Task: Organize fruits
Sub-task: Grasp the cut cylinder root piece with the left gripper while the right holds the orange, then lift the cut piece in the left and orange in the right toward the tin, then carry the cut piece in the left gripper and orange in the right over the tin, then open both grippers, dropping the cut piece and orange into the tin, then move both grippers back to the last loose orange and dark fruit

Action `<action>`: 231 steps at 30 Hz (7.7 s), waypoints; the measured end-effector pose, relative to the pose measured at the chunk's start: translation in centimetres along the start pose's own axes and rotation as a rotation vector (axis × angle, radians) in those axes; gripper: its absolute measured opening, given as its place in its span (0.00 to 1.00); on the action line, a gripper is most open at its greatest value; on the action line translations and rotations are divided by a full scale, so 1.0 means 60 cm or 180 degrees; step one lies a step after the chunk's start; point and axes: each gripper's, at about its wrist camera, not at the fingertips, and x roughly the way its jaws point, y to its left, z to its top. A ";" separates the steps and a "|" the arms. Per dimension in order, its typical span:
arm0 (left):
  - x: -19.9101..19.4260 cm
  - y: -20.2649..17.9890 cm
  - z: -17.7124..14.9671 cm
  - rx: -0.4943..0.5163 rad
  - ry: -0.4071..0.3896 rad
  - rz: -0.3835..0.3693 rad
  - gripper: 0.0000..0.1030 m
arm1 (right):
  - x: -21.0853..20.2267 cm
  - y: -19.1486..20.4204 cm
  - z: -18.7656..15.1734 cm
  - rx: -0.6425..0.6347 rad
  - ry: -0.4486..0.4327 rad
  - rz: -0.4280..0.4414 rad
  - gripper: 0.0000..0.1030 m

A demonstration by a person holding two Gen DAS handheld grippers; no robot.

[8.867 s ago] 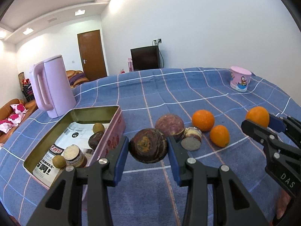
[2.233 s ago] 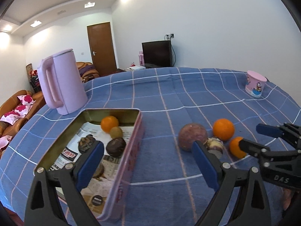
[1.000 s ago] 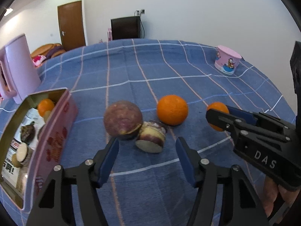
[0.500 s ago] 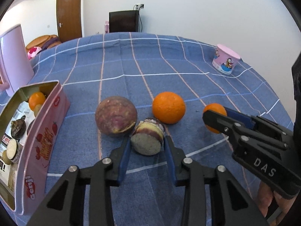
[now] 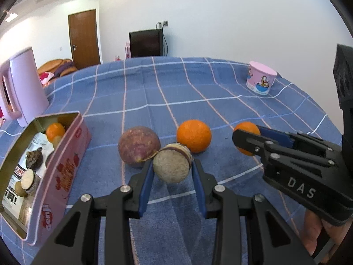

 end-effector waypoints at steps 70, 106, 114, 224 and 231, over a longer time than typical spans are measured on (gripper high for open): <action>-0.089 0.025 0.000 0.0073 -0.0915 0.0531 0.35 | -0.083 0.058 -0.014 -0.0502 -0.0927 -0.0093 0.34; -0.142 0.215 0.003 -0.0572 -0.1033 0.1007 0.35 | -0.019 0.247 0.040 -0.1024 -0.0814 0.0544 0.34; -0.148 0.276 0.000 -0.0720 -0.1018 0.1197 0.35 | 0.003 0.289 0.047 -0.1096 -0.0768 0.0666 0.34; -0.063 0.169 0.037 -0.0303 -0.0533 0.1129 0.75 | 0.028 0.047 0.037 -0.0335 -0.0192 -0.0062 0.62; -0.040 0.132 0.032 -0.0179 -0.0434 0.1054 0.76 | 0.079 0.066 0.045 -0.0420 0.0107 -0.0022 0.62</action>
